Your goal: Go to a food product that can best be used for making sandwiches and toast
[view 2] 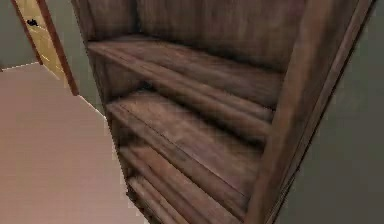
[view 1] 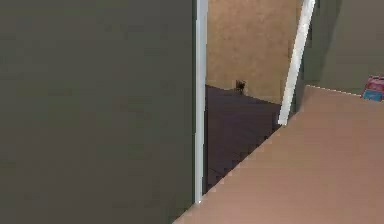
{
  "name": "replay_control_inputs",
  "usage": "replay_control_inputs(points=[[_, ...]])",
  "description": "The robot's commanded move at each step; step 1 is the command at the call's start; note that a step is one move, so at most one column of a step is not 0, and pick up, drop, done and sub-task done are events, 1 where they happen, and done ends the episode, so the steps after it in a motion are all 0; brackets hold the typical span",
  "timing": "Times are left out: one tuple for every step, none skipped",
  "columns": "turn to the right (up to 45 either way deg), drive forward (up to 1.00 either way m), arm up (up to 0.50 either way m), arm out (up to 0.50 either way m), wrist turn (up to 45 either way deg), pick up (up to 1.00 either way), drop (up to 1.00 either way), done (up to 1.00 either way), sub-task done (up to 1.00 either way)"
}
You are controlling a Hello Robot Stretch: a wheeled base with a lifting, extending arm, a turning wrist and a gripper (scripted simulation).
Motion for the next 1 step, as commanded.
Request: replay_control_inputs(points=[[39.0, 0.0, 0.0, 0.0, 0.0, 0.0, 0.0, 0.0, 0.0]])
